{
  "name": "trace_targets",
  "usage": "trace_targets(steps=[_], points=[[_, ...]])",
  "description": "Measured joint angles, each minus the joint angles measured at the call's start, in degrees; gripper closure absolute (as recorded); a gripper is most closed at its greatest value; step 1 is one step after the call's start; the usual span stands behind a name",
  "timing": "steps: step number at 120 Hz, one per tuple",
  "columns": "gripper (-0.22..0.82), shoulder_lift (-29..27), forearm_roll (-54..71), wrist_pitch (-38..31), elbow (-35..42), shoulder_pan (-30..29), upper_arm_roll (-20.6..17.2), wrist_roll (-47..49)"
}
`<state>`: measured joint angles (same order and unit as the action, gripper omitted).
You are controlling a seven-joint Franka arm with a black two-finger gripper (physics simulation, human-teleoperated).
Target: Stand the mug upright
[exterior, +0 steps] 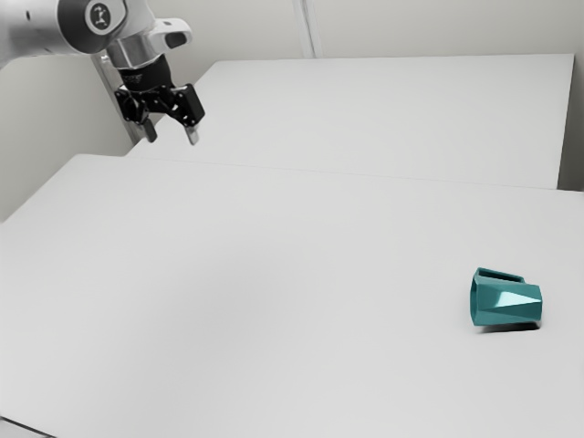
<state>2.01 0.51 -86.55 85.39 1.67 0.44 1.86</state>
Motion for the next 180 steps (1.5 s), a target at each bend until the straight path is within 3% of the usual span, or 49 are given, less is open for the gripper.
trace_targets(steps=[45, 83, 139, 180], points=[[0.02, 0.2, -5.0, -1.1, 0.9, 1.4, -0.3, 1.5], [0.03, 0.6, -15.1, -11.7, 8.0, 1.9, -0.7, -2.3], [0.04, 2.5, -38.0, -28.0, 22.3, 4.8, -1.0, -19.0], [0.04, 5.1, -52.2, -33.7, 26.7, 9.2, -1.0, -31.5]])
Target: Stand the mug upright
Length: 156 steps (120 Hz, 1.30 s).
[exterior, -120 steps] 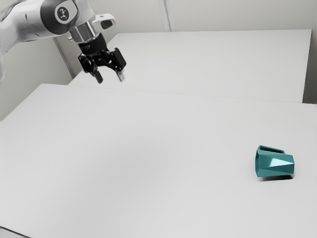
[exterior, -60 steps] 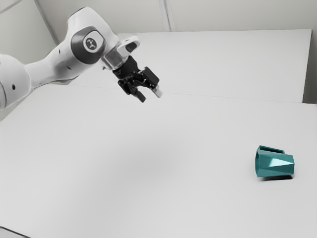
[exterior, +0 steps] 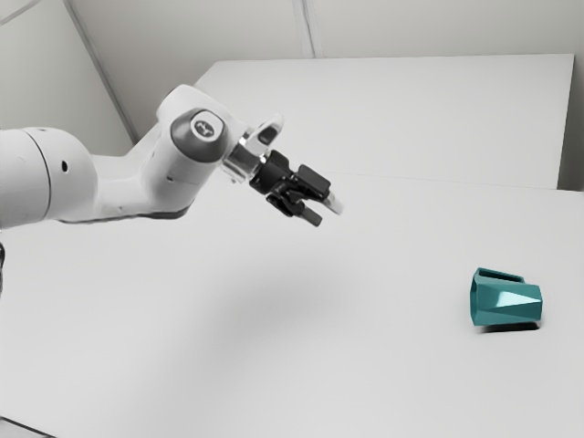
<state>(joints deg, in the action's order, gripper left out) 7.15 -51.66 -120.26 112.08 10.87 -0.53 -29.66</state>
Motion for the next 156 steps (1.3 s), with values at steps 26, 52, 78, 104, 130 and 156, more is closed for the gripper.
trace_targets(steps=[26, 52, 78, 104, 130, 156], points=[[0.03, 2.2, -3.9, -2.1, -0.1, 2.9, 0.0, -6.2], [0.03, 3.7, -5.5, -4.0, 0.0, 7.1, 0.0, -10.6], [0.03, 5.8, -8.0, -5.8, -0.3, 10.8, 0.1, -13.6], [0.03, 8.1, -11.4, -7.3, -1.0, 13.3, 0.0, -13.9], [0.03, 11.9, -12.3, -8.9, -3.8, 16.0, -0.1, -12.4], [0.03, 17.4, -12.6, -9.5, -10.8, 16.8, -0.2, -11.4]])
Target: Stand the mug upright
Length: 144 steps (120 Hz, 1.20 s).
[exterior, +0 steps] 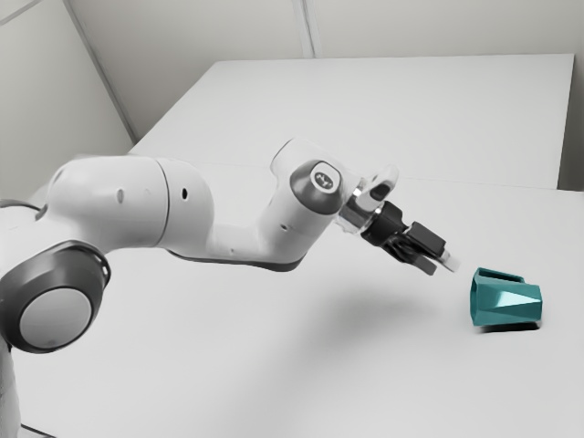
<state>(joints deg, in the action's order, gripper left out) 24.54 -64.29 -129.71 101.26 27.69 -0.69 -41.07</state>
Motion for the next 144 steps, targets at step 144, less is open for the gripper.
trace_targets(steps=[144], points=[[0.03, 15.5, -4.2, -0.5, -13.8, 5.5, 0.2, 2.0]])
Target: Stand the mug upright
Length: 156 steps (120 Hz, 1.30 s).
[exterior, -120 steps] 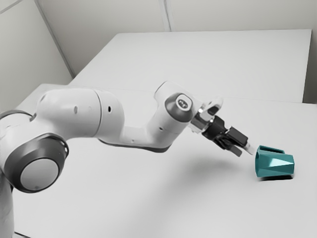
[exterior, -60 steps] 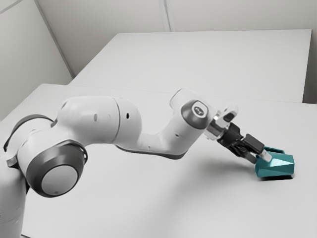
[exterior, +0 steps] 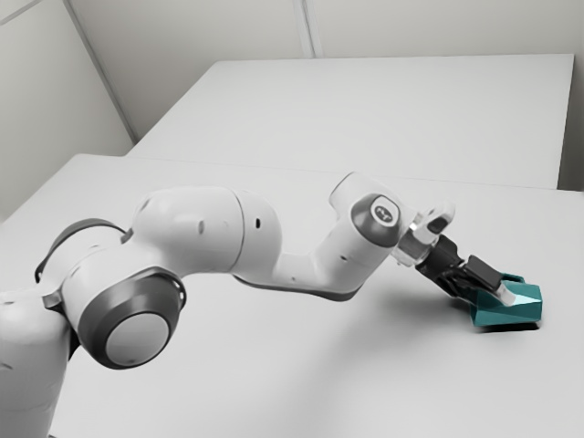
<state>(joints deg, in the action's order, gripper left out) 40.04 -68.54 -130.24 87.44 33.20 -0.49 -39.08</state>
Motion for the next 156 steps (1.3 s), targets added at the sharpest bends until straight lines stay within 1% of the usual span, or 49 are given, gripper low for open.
trace_targets(steps=[28, 36, 47, 80, 94, 106, 114, 130, 156], points=[[0.03, 1.1, -0.1, -0.9, -1.3, 0.6, 0.0, 0.1], [0.05, 1.2, -0.1, -1.0, -1.5, 0.6, 0.0, 0.1], [0.13, 1.2, -0.1, -1.1, -1.6, 0.7, 0.0, 0.2], [0.43, 1.1, 0.0, -1.3, -1.7, 0.8, 0.1, 0.2], [0.53, 1.0, 0.1, -1.4, -1.7, 1.0, 0.1, 0.3], [0.64, 0.3, 0.2, -1.4, -1.6, 1.0, 0.2, 0.4], [0.69, -0.4, 0.3, -1.4, -1.6, 1.1, 0.2, 0.4], [0.74, -2.9, 0.7, -1.3, -0.7, 1.0, 0.3, 0.4], [0.77, -8.4, 5.6, -0.8, 2.6, -0.5, 0.1, 0.8]])
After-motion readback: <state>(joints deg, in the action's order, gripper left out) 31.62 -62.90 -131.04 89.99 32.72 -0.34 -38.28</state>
